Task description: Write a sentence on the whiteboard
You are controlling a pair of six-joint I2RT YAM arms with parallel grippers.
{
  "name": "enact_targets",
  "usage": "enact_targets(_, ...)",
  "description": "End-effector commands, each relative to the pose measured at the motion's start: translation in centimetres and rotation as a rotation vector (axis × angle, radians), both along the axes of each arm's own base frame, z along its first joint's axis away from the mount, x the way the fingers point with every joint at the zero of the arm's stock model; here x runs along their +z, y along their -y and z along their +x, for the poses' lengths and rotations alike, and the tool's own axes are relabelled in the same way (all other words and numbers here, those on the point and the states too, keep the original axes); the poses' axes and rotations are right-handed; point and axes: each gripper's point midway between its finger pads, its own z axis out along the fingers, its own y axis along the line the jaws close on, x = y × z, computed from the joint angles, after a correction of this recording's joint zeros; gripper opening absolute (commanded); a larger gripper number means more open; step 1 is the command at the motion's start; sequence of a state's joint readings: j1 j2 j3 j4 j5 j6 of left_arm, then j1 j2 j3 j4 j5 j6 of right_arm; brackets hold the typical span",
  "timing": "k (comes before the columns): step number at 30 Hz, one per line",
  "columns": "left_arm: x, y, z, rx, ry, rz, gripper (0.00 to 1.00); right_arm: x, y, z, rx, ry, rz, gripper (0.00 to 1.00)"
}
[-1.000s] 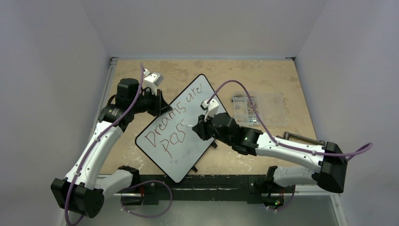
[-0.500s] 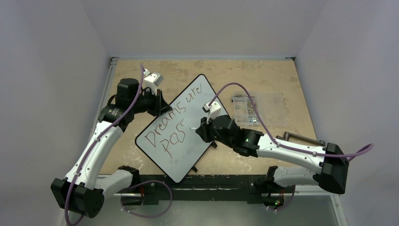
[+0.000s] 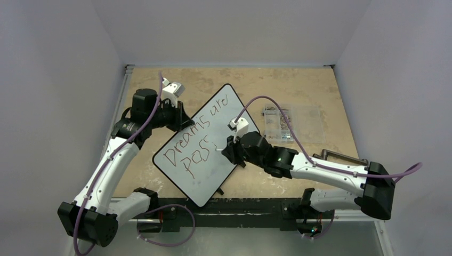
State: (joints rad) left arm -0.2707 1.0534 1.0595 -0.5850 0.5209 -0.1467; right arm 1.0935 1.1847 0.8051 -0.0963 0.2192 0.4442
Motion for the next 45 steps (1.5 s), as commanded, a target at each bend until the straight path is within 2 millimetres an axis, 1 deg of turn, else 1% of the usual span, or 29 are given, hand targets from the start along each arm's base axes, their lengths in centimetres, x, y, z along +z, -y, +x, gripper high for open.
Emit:
enact_targets(1, 3.2, 0.3, 1.1, -0.008, 0.147, -0.029, 0.0, -0.6, -1.4, -0.5, 0.075, -0.012, -0.011, 0.0)
enact_targets(6, 3.2, 0.3, 1.0, -0.007, 0.147, -0.029, 0.0, -0.4, -2.1, -0.7, 0.114, -0.008, -0.006, 0.0)
enact_targets(10, 3.2, 0.3, 1.1, -0.007, 0.148, -0.029, 0.0, 0.4, -2.7, -0.9, 0.146, 0.005, 0.013, 0.0)
enact_targets(13, 3.2, 0.3, 1.0, -0.007, 0.147, -0.028, 0.0, 1.7, -2.9, -1.0, 0.161, 0.025, 0.048, 0.0)
enact_targets(16, 3.2, 0.3, 1.0, -0.007, 0.147, -0.028, 0.0, 3.6, -2.9, -0.9, 0.154, 0.056, 0.092, 0.0)
enact_targets(19, 3.1, 0.3, 1.1, -0.006, 0.146, -0.026, 0.0, 5.2, -2.4, -0.9, 0.141, 0.081, 0.121, 0.0)
enact_targets(22, 3.0, 0.2, 1.1, -0.002, 0.145, -0.022, 0.0, 6.3, -1.7, -0.6, 0.107, 0.1, 0.147, 0.0)
enact_targets(28, 2.4, 0.0, 1.2, 0.005, 0.127, -0.003, 0.0, 8.3, 1.1, 1.4, -0.062, 0.185, 0.181, 0.0)
enact_targets(30, 1.9, -0.4, 1.1, 0.014, 0.122, 0.02, 0.0, 8.6, 1.8, 1.8, -0.093, 0.214, 0.171, 0.0)
enact_targets(32, 1.7, -0.8, 1.1, 0.025, 0.128, 0.044, 0.0, 9.4, 2.0, 2.3, -0.107, 0.254, 0.184, 0.0)
enact_targets(37, 1.1, -1.6, 1.4, 0.044, 0.151, 0.093, 0.0, 9.7, 2.5, 2.8, -0.107, 0.341, 0.164, 0.0)
enact_targets(39, 0.3, -1.8, 1.6, 0.048, 0.135, 0.11, 0.0, 9.8, 2.8, 3.0, -0.113, 0.371, 0.166, 0.0)
enact_targets(42, -0.4, -1.9, 1.8, 0.048, 0.11, 0.127, 0.0, 9.7, 3.3, 2.9, -0.107, 0.4, 0.167, 0.0)
enact_targets(45, -0.5, -1.9, 1.9, 0.045, 0.115, 0.131, 0.0, 9.7, 3.6, 2.7, -0.094, 0.412, 0.172, 0.0)
